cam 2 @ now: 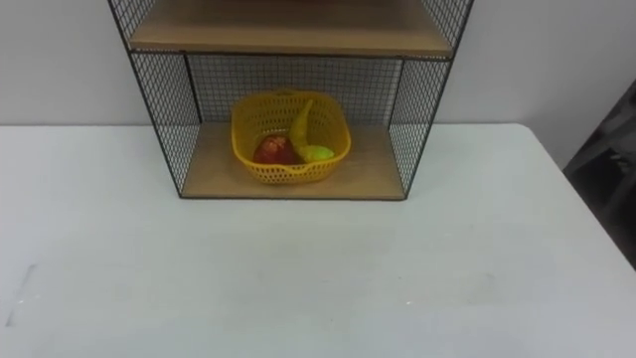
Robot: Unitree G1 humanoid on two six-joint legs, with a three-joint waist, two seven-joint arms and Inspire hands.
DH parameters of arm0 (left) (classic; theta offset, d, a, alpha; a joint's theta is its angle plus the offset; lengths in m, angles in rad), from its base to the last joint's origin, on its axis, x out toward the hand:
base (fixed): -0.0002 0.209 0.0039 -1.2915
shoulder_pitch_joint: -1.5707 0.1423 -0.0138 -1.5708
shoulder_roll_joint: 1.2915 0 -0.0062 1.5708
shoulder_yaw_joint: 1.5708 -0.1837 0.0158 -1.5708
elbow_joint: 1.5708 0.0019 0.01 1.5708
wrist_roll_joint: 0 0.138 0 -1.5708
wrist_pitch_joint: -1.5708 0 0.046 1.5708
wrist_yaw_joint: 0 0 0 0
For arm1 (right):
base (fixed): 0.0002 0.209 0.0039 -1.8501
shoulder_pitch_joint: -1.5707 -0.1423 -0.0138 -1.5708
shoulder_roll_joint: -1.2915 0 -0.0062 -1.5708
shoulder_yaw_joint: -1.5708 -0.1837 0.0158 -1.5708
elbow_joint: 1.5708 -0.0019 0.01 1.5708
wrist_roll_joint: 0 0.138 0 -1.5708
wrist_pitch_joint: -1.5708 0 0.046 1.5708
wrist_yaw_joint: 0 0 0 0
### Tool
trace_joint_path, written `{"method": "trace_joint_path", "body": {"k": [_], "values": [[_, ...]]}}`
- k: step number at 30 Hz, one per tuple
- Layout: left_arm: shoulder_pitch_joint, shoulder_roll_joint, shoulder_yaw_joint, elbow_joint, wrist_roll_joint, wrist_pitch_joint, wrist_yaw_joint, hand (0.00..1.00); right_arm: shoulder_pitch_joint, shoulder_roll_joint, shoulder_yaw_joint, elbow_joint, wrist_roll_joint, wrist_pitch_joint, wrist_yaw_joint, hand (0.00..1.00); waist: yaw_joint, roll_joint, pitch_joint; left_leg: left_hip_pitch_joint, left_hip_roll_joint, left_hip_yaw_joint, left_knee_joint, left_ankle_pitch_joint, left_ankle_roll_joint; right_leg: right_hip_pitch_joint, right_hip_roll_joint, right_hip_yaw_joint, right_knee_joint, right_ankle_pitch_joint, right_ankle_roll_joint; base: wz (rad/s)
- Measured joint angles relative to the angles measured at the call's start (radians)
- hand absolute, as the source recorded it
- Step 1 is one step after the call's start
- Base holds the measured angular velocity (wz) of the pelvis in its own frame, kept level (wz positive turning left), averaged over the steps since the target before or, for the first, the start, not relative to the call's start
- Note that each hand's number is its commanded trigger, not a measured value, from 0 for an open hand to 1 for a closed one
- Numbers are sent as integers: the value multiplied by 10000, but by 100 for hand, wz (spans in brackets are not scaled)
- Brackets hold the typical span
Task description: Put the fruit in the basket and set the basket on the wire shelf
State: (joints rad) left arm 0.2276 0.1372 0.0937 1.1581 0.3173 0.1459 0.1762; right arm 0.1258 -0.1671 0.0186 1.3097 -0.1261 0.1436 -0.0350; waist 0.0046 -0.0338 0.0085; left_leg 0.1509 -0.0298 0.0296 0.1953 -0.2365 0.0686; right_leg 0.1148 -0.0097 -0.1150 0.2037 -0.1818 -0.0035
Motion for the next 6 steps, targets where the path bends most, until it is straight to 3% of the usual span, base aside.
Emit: {"method": "trace_joint_path", "body": {"k": [6], "values": [[41, -20, 3, 11, -14, 9, -123, 0, 12, 20, 283, 58, 9, 18, 344, 0, 1, 30, 0, 89, 3, -3, 0, -3, -2, 118, 3, -4, 1, -5, -6, 0]]}}
